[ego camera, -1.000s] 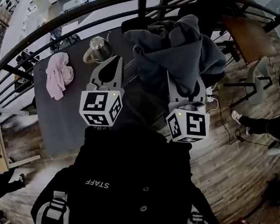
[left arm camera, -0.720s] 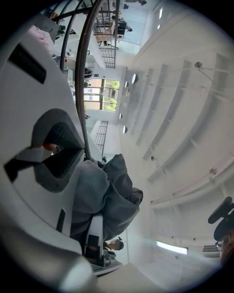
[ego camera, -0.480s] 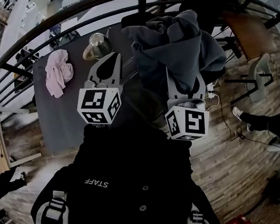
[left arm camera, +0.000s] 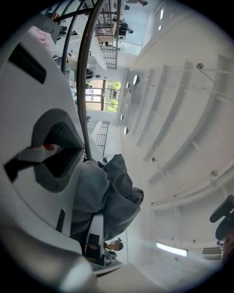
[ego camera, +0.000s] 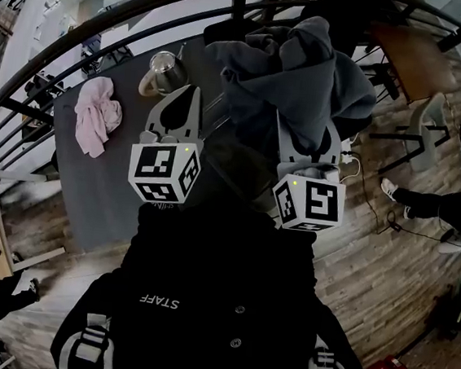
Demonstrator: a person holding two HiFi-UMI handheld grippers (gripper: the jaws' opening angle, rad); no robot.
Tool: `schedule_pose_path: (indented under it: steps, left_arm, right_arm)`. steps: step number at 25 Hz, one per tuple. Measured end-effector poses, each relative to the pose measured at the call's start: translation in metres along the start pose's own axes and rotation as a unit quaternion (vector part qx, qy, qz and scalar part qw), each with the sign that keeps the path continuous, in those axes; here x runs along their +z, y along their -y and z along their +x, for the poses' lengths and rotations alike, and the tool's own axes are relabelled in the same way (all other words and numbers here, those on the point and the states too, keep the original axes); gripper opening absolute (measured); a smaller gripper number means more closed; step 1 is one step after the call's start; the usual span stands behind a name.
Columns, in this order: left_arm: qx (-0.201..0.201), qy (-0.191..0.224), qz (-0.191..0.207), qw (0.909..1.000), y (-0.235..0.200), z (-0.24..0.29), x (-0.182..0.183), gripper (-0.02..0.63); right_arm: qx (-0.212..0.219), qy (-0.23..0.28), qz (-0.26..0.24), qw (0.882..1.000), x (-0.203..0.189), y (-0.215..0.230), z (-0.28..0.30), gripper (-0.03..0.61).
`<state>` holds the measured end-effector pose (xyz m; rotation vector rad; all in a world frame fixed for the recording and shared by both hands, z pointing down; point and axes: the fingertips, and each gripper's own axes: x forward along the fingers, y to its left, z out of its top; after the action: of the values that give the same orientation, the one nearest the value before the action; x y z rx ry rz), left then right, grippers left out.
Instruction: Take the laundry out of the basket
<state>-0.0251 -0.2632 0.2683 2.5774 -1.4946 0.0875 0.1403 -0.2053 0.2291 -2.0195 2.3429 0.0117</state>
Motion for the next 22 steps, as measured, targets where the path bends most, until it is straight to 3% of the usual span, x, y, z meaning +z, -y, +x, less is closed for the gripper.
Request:
schedule_pose_path:
  steps: [22]
  left_arm:
    - [0.001, 0.004, -0.011, 0.9999, -0.0052, -0.0020, -0.0004, 0.002]
  right_arm:
    - [-0.003, -0.013, -0.009, 1.000, -0.0022, -0.0025, -0.0044, 0.232]
